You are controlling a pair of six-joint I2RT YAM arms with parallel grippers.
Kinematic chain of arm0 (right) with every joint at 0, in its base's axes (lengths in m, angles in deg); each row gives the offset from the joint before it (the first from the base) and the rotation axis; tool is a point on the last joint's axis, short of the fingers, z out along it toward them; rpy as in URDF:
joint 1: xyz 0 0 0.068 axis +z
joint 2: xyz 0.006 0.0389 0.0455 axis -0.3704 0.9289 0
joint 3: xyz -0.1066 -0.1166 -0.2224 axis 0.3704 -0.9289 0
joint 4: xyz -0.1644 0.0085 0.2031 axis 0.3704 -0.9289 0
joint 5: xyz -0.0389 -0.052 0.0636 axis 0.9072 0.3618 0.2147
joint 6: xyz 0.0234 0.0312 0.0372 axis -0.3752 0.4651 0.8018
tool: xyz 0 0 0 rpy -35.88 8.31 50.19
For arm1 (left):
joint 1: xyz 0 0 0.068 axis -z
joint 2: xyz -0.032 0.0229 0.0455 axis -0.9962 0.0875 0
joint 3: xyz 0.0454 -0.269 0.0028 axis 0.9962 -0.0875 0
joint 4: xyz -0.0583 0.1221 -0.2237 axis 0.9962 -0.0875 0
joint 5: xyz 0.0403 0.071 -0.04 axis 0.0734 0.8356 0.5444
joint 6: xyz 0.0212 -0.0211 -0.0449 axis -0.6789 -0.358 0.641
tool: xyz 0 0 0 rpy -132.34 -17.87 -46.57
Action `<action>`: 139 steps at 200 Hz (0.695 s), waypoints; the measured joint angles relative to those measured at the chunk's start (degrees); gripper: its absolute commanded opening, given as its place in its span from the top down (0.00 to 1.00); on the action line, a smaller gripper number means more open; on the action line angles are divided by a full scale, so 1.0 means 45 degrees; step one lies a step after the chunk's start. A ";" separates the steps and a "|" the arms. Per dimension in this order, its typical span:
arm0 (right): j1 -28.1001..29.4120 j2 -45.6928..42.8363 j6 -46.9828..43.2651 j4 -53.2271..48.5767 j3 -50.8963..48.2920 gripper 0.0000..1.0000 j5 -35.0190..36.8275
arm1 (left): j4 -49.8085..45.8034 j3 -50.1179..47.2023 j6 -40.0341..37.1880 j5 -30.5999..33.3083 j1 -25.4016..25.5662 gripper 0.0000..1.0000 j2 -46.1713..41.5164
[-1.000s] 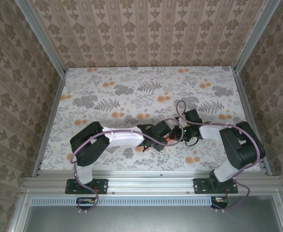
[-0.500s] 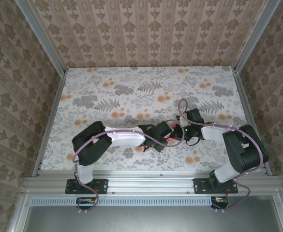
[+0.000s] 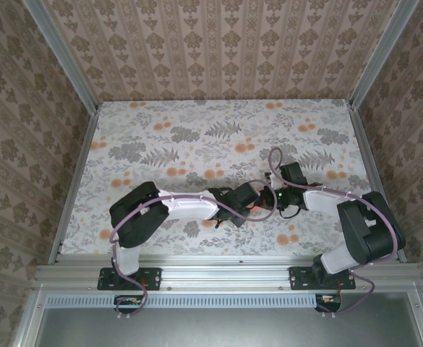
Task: Fold a paper plane with a square sheet of paper (pick it up from the middle)
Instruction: Fold the wing for the fifth time at the center of the table.
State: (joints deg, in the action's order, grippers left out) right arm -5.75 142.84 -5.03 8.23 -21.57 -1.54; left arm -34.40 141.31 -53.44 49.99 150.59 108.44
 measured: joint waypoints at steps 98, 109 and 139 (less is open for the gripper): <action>0.0000 0.0272 -0.0301 -0.0248 -0.0024 1.00 0.0461 | 0.0015 0.0078 -0.0049 0.0209 0.0073 0.72 0.0087; 0.0000 0.0272 -0.0306 -0.0257 -0.0024 1.00 0.0495 | 0.0029 0.0068 -0.0083 0.0209 0.0073 0.73 0.0087; 0.0005 0.0272 -0.0301 -0.0321 -0.0024 1.00 0.0602 | 0.0146 0.0015 -0.0136 0.0204 0.0073 0.74 0.0073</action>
State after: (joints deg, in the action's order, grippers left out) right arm -5.73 144.06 -6.38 6.79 -21.68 1.17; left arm -33.75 141.38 -54.05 50.91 150.91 108.77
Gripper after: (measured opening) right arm 0.056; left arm 0.265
